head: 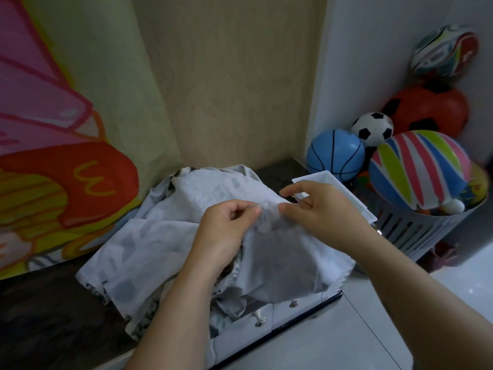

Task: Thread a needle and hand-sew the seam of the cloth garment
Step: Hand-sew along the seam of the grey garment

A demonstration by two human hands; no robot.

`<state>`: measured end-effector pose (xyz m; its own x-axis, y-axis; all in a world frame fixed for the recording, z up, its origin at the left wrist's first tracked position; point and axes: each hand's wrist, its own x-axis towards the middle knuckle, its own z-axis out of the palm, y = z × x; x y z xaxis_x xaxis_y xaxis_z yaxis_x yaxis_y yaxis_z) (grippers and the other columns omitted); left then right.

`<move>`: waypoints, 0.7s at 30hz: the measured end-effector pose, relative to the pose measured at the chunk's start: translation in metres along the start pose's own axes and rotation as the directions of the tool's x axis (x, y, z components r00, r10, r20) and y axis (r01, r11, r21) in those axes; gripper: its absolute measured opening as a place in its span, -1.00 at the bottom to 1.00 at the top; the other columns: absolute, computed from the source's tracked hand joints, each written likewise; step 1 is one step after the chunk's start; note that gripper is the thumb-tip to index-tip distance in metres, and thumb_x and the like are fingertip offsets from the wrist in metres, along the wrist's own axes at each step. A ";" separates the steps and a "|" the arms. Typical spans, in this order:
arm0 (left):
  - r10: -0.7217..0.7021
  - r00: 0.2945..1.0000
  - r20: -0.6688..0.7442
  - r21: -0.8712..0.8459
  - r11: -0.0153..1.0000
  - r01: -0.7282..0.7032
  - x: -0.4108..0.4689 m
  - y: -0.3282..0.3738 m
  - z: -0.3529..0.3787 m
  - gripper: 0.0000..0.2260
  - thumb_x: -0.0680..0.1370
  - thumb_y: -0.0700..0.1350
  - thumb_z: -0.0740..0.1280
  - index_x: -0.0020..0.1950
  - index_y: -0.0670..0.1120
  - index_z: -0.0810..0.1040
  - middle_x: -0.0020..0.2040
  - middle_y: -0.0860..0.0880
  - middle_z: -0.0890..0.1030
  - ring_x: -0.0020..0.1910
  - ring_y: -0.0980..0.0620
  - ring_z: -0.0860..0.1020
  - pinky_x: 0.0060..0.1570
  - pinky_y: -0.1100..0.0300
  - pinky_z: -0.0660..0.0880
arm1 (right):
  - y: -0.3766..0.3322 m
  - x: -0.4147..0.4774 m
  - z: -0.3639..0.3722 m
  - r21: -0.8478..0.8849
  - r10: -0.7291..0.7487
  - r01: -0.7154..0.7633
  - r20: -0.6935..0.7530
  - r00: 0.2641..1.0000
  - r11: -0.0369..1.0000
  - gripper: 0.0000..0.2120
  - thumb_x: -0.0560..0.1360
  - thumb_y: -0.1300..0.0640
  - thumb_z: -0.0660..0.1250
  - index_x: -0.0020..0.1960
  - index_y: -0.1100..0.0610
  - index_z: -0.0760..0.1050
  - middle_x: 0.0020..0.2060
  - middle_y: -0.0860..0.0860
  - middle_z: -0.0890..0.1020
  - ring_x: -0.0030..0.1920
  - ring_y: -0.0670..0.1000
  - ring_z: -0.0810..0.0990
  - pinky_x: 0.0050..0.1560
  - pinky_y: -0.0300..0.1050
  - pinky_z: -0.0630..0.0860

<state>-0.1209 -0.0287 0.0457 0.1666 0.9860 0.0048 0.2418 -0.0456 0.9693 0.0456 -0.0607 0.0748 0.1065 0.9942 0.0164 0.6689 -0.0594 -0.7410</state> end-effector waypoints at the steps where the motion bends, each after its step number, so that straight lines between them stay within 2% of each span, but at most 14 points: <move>1: 0.032 0.999 0.030 0.000 0.999 -0.032 -0.001 0.001 -0.001 -0.94 0.52 -0.08 0.39 -0.11 0.01 0.66 -0.15 0.09 0.69 -0.11 0.17 0.63 -0.06 0.35 0.51 | 0.002 0.001 -0.002 -0.011 -0.011 0.011 0.025 1.000 1.000 -0.71 0.49 -0.07 0.32 0.20 -0.12 0.49 -0.11 -0.13 0.59 -0.08 -0.20 0.53 -0.07 -0.31 0.42; 3: 0.082 0.993 0.085 0.001 0.997 -0.082 -0.002 0.003 -0.003 -0.94 0.51 -0.12 0.40 -0.14 0.00 0.66 -0.19 0.10 0.69 -0.14 0.21 0.62 -0.10 0.42 0.49 | 0.006 0.002 -0.004 -0.012 -0.028 0.029 0.086 0.996 1.000 -0.74 0.46 -0.09 0.35 0.15 -0.14 0.52 -0.32 -0.24 0.53 -0.31 -0.30 0.47 -0.25 -0.42 0.34; 4: 0.097 0.990 0.106 0.005 0.995 -0.098 -0.003 0.003 -0.004 -0.94 0.51 -0.13 0.40 -0.15 0.00 0.66 -0.20 0.12 0.69 -0.16 0.23 0.62 -0.11 0.43 0.48 | 0.009 0.002 -0.005 -0.010 -0.037 0.039 0.108 0.993 0.999 -0.76 0.45 -0.10 0.36 0.09 -0.11 0.57 -0.41 -0.20 0.50 -0.37 -0.28 0.47 -0.28 -0.40 0.36; 6: 0.117 0.985 0.127 0.022 0.992 -0.121 -0.003 0.002 -0.006 -0.94 0.50 -0.13 0.41 -0.14 0.02 0.65 -0.22 0.16 0.68 -0.16 0.25 0.61 -0.09 0.42 0.47 | 0.013 0.006 -0.007 0.014 -0.047 0.046 0.162 0.986 0.999 -0.78 0.40 -0.14 0.38 -0.04 -0.06 0.63 -0.34 -0.04 0.62 -0.27 -0.14 0.59 -0.11 -0.16 0.57; 7: 0.123 0.983 0.133 0.030 0.991 -0.128 -0.003 0.001 -0.007 -0.93 0.50 -0.13 0.41 -0.14 0.03 0.65 -0.23 0.17 0.67 -0.16 0.25 0.61 -0.09 0.41 0.46 | 0.014 0.007 -0.009 0.030 -0.053 0.049 0.181 0.982 0.998 -0.78 0.37 -0.16 0.39 -0.11 -0.05 0.64 -0.26 0.09 0.65 -0.19 0.02 0.63 -0.01 -0.01 0.58; 8: 0.128 0.982 0.137 0.032 0.991 -0.133 -0.004 0.001 -0.008 -0.93 0.50 -0.14 0.41 -0.14 0.03 0.65 -0.24 0.17 0.67 -0.18 0.25 0.60 -0.11 0.42 0.46 | 0.015 0.007 -0.010 0.044 -0.068 0.061 0.187 0.980 0.997 -0.78 0.35 -0.17 0.40 -0.15 -0.04 0.64 -0.24 0.16 0.64 -0.18 0.12 0.61 -0.01 0.05 0.56; 10: 0.137 0.982 0.127 0.047 0.988 -0.144 -0.004 0.001 -0.008 -0.91 0.50 -0.17 0.41 -0.15 0.02 0.65 -0.27 0.17 0.67 -0.22 0.26 0.60 -0.16 0.43 0.45 | 0.014 0.007 -0.014 0.051 -0.097 0.089 0.179 0.979 0.995 -0.82 0.37 -0.12 0.41 -0.19 -0.02 0.62 -0.40 0.15 0.54 -0.34 0.10 0.48 -0.21 -0.04 0.48; 11: 0.145 0.983 0.114 0.065 0.986 -0.153 -0.005 0.000 -0.008 -0.90 0.50 -0.18 0.41 -0.16 0.02 0.66 -0.28 0.17 0.66 -0.24 0.26 0.59 -0.19 0.43 0.44 | 0.014 0.007 -0.015 0.051 -0.107 0.100 0.173 0.979 0.994 -0.85 0.38 -0.09 0.42 -0.21 -0.02 0.61 -0.49 0.06 0.46 -0.42 0.01 0.39 -0.31 -0.15 0.39; 12: 0.156 0.983 0.099 0.090 0.982 -0.165 -0.005 0.000 -0.008 -0.87 0.50 -0.19 0.42 -0.17 0.03 0.66 -0.29 0.17 0.66 -0.26 0.27 0.58 -0.22 0.44 0.43 | 0.013 0.007 -0.017 0.048 -0.119 0.112 0.161 0.980 0.993 -0.87 0.39 -0.07 0.43 -0.22 -0.02 0.59 -0.55 -0.04 0.39 -0.48 -0.09 0.32 -0.39 -0.27 0.31; 14: 0.180 0.981 0.073 0.148 0.971 -0.189 -0.006 0.000 -0.008 -0.81 0.49 -0.22 0.41 -0.20 0.08 0.64 -0.29 0.20 0.65 -0.26 0.28 0.57 -0.23 0.45 0.43 | 0.014 0.007 -0.017 0.016 -0.134 0.133 0.128 0.983 0.991 -0.89 0.39 -0.03 0.44 -0.24 -0.03 0.57 -0.58 -0.12 0.34 -0.53 -0.15 0.26 -0.49 -0.37 0.21; 18: 0.223 0.974 0.049 0.205 0.952 -0.229 -0.008 0.003 -0.005 -0.73 0.47 -0.26 0.40 -0.23 0.14 0.61 -0.25 0.17 0.65 -0.19 0.25 0.60 -0.16 0.42 0.47 | 0.015 0.009 -0.015 -0.007 -0.142 0.143 0.085 0.986 0.990 -0.89 0.40 0.01 0.45 -0.23 -0.03 0.53 -0.62 -0.14 0.35 -0.57 -0.15 0.27 -0.52 -0.38 0.22; 21: 0.237 0.970 0.048 0.216 0.946 -0.241 -0.010 0.005 -0.003 -0.73 0.48 -0.26 0.40 -0.22 0.14 0.61 -0.23 0.16 0.66 -0.17 0.24 0.60 -0.15 0.43 0.47 | 0.014 0.008 -0.012 -0.004 -0.168 0.170 0.096 0.981 0.986 -0.89 0.40 -0.04 0.44 -0.13 -0.07 0.54 -0.56 -0.10 0.34 -0.54 -0.15 0.28 -0.46 -0.32 0.21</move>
<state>-0.1245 -0.0382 0.0514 0.2646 0.9384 0.2224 0.3953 -0.3159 0.8625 0.0647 -0.0547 0.0731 -0.0789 0.9940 0.0763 0.6799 0.1096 -0.7250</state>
